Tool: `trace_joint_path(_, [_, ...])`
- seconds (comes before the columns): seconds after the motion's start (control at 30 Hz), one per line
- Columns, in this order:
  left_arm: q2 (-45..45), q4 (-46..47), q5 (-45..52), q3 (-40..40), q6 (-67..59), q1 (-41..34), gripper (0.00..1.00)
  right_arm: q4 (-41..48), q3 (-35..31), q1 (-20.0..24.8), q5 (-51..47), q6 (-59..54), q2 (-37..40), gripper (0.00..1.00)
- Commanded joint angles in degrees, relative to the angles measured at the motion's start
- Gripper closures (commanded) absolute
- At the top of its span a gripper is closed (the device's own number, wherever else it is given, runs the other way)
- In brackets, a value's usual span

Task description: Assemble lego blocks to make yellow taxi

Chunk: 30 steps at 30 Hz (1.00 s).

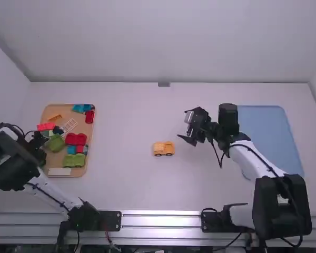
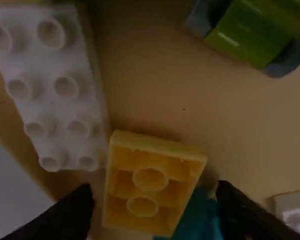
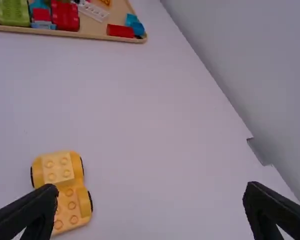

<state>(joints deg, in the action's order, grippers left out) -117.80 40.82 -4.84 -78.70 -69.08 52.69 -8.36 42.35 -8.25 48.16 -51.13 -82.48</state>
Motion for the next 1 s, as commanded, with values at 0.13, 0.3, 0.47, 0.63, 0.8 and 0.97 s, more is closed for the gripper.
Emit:
trace_joint_path(0.13, [-0.5,-1.5,2.8,0.2,1.8,1.0,0.57,0.0,0.1,0.0,1.5,0.3,0.7,0.01])
trace_joint_path(0.3, [-0.5,-2.6,7.0,0.2,1.7,0.9,0.56,0.2,0.1,-0.2,1.5,0.3,0.7,0.01])
trace_joint_path(0.47, [-0.5,-1.9,7.2,0.2,1.6,0.6,0.56,0.2,0.1,-1.6,1.2,0.3,0.7,0.01])
trace_joint_path(0.63, [-0.5,-1.9,6.7,0.2,1.7,1.0,0.63,-0.2,0.1,-3.0,-1.0,0.3,0.7,0.01])
trace_joint_path(0.8, [-0.5,-1.4,3.0,0.0,4.2,0.5,0.67,-0.7,0.1,-4.0,-1.9,0.3,0.7,0.01])
trace_joint_path(0.97, [-0.5,2.4,-0.2,-2.8,12.8,0.6,0.53,-5.1,0.1,-4.1,-1.7,0.3,0.7,0.01])
